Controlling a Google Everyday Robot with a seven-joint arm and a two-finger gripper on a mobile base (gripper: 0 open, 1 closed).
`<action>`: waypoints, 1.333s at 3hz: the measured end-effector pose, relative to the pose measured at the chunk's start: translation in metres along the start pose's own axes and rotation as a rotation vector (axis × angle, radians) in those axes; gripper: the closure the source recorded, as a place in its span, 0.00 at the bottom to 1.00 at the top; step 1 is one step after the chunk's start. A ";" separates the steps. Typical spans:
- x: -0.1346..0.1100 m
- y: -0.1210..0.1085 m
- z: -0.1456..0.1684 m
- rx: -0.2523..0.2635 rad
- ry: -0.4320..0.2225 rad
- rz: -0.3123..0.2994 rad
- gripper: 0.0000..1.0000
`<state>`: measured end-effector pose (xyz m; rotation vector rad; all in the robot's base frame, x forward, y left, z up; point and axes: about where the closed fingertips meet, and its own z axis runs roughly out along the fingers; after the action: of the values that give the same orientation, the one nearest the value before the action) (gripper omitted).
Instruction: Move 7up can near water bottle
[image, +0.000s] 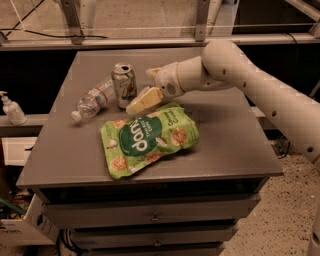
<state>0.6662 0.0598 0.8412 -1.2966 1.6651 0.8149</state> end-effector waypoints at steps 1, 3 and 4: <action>0.009 -0.032 -0.031 0.098 0.020 0.021 0.00; 0.030 -0.116 -0.125 0.374 0.071 0.045 0.00; 0.031 -0.148 -0.188 0.525 0.055 0.065 0.00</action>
Offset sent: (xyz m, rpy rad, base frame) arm 0.0918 -0.1676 0.0210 -0.1201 -0.0906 -0.3811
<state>0.7638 -0.1544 0.8941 -0.9065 1.8136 0.3386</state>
